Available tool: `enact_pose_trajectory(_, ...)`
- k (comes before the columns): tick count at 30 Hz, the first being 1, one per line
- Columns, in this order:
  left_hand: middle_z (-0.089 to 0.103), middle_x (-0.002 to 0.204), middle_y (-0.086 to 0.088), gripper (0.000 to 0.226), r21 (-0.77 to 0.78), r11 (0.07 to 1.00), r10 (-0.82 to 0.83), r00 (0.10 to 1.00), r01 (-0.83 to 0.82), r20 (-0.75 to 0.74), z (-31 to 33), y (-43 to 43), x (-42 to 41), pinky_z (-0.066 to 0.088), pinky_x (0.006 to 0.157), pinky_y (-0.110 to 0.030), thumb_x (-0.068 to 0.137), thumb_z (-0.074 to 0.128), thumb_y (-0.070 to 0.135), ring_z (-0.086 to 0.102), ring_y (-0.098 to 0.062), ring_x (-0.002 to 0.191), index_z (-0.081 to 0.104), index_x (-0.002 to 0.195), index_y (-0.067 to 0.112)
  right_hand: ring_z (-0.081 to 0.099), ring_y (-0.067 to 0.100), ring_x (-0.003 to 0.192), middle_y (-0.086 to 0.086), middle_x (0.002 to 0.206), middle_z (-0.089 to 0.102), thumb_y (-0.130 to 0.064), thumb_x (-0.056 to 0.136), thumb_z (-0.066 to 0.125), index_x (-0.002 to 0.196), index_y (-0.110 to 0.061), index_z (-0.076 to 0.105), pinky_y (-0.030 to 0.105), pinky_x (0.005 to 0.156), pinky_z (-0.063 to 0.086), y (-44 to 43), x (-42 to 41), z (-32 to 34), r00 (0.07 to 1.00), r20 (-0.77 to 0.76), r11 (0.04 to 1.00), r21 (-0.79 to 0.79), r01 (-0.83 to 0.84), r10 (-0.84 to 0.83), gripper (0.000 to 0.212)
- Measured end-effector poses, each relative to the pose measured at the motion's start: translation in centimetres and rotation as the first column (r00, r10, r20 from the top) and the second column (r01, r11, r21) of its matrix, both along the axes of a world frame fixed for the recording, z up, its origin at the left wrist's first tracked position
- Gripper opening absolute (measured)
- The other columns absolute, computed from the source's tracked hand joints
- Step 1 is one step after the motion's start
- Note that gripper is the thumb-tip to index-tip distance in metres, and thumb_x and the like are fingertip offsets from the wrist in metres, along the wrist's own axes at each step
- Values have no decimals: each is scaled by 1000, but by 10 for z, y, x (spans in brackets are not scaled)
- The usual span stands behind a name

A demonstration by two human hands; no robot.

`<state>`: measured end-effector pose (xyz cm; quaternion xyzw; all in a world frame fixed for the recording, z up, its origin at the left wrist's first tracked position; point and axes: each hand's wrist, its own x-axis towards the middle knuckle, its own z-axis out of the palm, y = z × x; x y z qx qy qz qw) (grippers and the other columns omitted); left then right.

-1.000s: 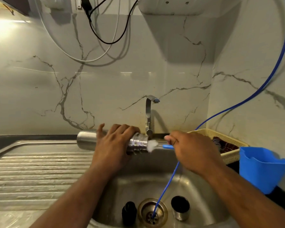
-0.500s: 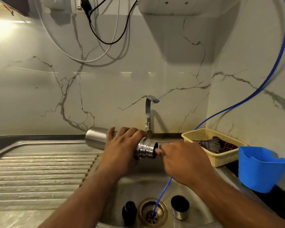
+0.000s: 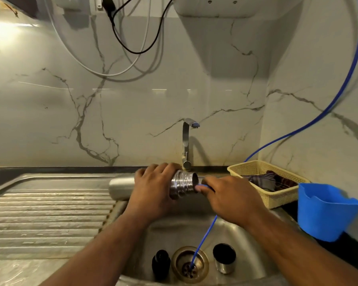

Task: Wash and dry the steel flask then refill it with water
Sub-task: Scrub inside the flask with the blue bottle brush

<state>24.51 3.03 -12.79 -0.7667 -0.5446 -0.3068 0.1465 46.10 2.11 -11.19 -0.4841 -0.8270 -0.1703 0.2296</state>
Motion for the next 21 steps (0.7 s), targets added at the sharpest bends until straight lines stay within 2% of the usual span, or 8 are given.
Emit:
enact_pose_trajectory(3,62,119,8,67,132,986,110,994,-107,-16,0,1,2,39,101,-48,66,82,37,56,-21,112,51,126,35,57,13,70,-5,84,62,-53,105,39,108,-29,64,29,60,44,0,-13,0,996,-84,997,-74,17,-24,35)
enact_pose_trajectory(5,60,124,9,70,136,982,133,991,-129,-17,0,1,-5,37,107,-49,68,83,39,54,-20,118,47,128,37,56,11,70,-7,82,63,-56,104,37,109,-32,64,28,58,39,-5,-8,8,1000,-2,999,-28,20,-20,37)
enact_pose_trajectory(8,60,124,10,69,149,975,166,986,-167,20,8,3,-25,36,109,-54,67,82,36,53,-20,119,49,128,39,65,16,85,-10,96,71,-56,104,36,117,-39,63,33,70,45,-1,20,26,999,37,998,49,31,-33,34)
enact_pose_trajectory(10,61,122,11,70,138,970,197,979,-201,41,15,2,-34,37,106,-57,65,83,33,54,-21,117,51,127,40,66,19,86,-11,94,70,-49,103,43,112,-38,65,36,73,45,4,31,31,1000,14,987,156,-25,23,26)
enact_pose_trajectory(13,60,125,13,70,106,988,114,993,-109,-33,16,-2,-22,36,108,-56,67,82,41,52,-18,119,49,128,42,64,17,72,-11,83,69,-35,92,68,103,-35,70,30,62,37,0,13,24,996,61,974,214,-79,68,11)
enact_pose_trajectory(15,58,125,15,70,98,994,54,996,-47,-65,11,-4,-11,36,109,-52,69,81,43,51,-15,118,46,130,43,59,14,63,-12,76,67,-29,84,78,100,-33,72,25,58,30,-4,0,13,992,83,972,211,-109,93,18)
enact_pose_trajectory(18,59,125,15,73,61,995,83,997,-83,7,12,-3,-23,36,108,-50,67,83,42,53,-16,117,46,130,44,63,17,71,-14,83,71,-23,86,74,102,-36,72,31,67,35,5,19,23,997,31,955,289,-73,67,21)
enact_pose_trajectory(21,62,122,12,70,31,991,124,988,-127,91,15,0,-37,37,106,-50,66,84,38,55,-19,114,50,128,41,63,20,73,-12,85,72,-17,81,81,102,-35,73,34,72,34,4,26,30,999,-13,942,334,-32,39,29)
